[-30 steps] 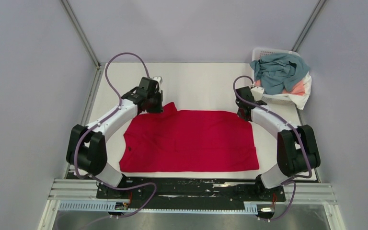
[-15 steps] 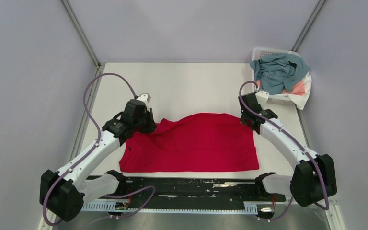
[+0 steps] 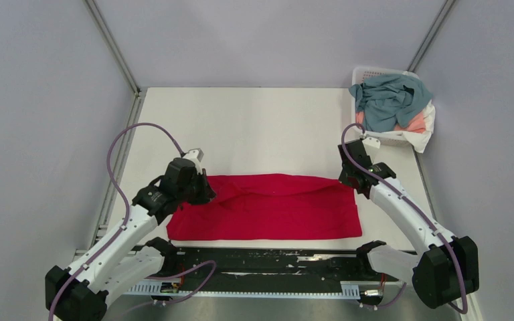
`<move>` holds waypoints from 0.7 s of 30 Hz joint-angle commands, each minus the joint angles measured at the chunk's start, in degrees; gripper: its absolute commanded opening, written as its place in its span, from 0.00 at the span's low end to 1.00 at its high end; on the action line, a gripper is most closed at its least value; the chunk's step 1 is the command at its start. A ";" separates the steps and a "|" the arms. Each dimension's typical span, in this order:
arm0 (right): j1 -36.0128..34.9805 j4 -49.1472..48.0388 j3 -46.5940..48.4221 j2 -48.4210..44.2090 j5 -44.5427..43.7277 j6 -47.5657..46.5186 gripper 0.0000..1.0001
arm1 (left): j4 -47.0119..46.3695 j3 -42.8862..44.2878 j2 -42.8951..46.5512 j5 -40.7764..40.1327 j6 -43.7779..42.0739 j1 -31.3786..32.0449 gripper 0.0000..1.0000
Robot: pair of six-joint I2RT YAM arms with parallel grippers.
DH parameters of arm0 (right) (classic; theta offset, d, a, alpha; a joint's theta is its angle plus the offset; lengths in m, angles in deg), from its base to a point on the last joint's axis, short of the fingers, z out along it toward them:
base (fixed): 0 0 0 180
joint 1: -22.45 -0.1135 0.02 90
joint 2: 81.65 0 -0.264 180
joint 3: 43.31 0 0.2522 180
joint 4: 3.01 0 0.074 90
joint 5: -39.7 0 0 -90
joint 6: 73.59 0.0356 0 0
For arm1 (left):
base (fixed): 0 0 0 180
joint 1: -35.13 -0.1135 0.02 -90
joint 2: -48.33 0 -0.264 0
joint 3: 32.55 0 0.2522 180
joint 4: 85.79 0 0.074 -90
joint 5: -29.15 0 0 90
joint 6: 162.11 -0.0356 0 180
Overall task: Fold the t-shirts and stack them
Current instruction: Fold the other side of the tshirt into a rectangle
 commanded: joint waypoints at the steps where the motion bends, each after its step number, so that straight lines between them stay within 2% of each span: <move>1: -0.31 1.54 -0.02 -2.56 -0.04 1.45 0.00 | 1.36 -1.00 2.07 1.23 2.68 0.46 0.00; 21: -0.21 7.19 -2.25 -1.51 -1.69 5.49 0.00 | 8.98 -6.61 8.53 -2.89 10.75 0.52 0.00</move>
